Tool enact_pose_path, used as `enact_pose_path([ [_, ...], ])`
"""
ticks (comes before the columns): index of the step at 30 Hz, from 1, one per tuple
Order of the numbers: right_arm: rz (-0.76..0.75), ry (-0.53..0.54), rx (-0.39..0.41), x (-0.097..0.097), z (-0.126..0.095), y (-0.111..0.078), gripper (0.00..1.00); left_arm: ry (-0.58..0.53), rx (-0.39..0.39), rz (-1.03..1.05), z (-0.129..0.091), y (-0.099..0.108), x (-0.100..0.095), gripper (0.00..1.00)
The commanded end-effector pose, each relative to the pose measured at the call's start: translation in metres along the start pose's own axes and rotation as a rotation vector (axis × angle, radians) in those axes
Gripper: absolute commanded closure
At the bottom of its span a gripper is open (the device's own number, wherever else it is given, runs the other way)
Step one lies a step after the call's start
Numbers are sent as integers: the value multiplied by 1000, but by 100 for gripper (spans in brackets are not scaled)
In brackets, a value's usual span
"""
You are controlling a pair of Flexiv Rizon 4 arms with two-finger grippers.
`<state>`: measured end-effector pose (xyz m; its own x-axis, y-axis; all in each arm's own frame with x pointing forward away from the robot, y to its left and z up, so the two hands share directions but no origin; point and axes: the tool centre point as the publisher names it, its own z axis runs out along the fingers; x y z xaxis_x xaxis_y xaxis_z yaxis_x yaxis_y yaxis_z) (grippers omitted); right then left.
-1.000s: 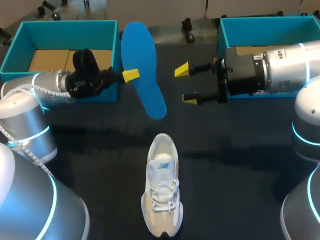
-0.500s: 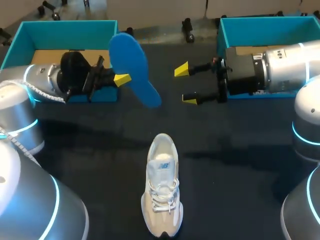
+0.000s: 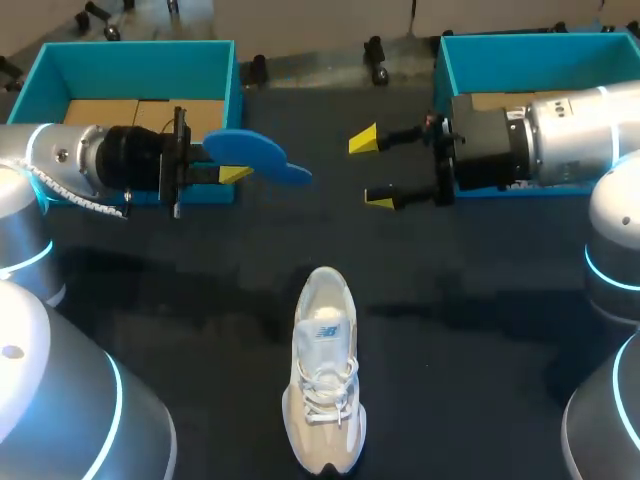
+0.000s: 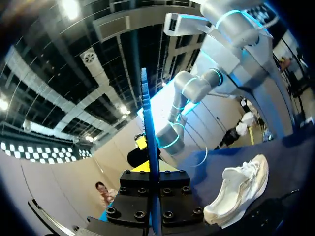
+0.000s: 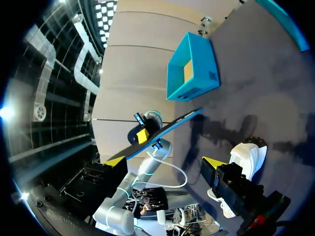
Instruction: Take the shoe out of the shoebox, open the shoe tongue, remove and reinsert the insole, then place the shoe into the shoebox
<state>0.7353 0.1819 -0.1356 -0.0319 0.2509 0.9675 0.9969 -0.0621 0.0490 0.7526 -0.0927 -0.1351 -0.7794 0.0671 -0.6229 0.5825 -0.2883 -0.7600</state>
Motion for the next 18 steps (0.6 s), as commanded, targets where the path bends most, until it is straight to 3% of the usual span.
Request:
enact_pose_path([
  [1, 0, 1, -1, 0, 2, 0, 0, -1, -12, 68, 1, -3, 2, 100],
  [7, 0, 1, -1, 0, 2, 0, 0, -1, -12, 68, 1, -3, 2, 100],
  [18, 0, 1, -1, 0, 2, 0, 0, 79, 25, 541, 3, -16, 2, 100],
])
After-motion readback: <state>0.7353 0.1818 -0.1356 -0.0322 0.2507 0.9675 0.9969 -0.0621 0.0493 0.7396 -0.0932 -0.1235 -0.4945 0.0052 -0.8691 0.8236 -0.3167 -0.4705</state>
